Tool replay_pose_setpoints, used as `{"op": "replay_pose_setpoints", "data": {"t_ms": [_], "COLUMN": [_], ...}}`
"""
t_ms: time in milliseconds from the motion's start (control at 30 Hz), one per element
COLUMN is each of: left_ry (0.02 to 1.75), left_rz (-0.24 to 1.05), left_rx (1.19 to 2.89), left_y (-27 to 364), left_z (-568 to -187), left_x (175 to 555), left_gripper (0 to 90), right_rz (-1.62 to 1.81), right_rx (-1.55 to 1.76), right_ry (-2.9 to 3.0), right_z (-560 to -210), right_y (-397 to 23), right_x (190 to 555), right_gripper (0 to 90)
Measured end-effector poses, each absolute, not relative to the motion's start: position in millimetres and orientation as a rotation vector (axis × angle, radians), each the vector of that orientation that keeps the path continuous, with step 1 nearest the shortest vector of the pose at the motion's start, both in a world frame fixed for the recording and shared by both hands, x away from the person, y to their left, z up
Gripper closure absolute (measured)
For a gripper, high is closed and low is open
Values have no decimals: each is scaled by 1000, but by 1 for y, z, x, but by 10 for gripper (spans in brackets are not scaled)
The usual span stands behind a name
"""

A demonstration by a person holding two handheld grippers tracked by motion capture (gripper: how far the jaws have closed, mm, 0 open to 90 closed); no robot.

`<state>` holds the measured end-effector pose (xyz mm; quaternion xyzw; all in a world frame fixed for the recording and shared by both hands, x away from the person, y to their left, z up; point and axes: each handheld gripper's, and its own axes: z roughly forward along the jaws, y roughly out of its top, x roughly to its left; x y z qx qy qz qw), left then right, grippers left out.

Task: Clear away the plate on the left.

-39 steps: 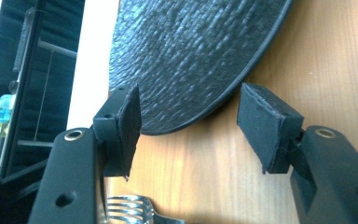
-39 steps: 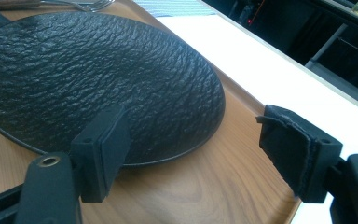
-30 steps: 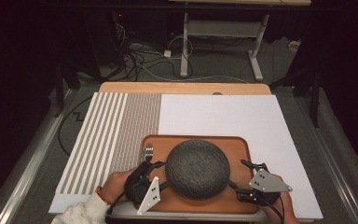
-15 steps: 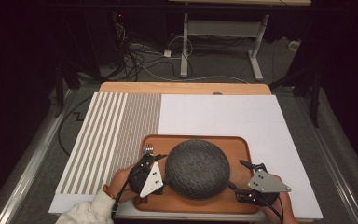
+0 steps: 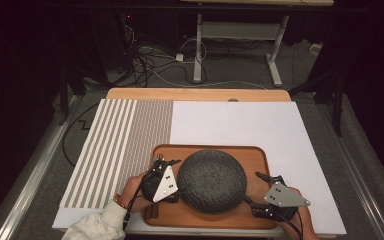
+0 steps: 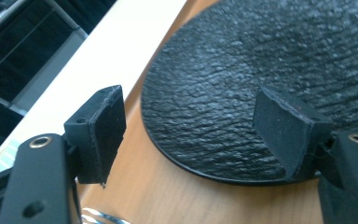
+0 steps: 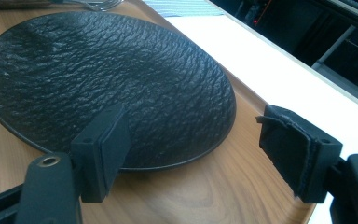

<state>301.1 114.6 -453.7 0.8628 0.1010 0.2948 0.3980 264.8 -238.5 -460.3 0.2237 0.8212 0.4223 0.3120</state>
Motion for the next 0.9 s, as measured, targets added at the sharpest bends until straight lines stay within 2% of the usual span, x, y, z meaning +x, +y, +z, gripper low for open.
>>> {"op": "replay_pose_setpoints", "data": {"t_ms": [900], "left_ry": [387], "left_rz": [847], "left_rx": [2107], "left_y": [160], "left_z": [-433], "left_x": [303], "left_gripper": [234], "right_rz": [1119], "right_rx": [590], "right_ry": [2151], "right_z": [-458], "right_y": [-240], "right_x": [263], "right_gripper": [248]}}
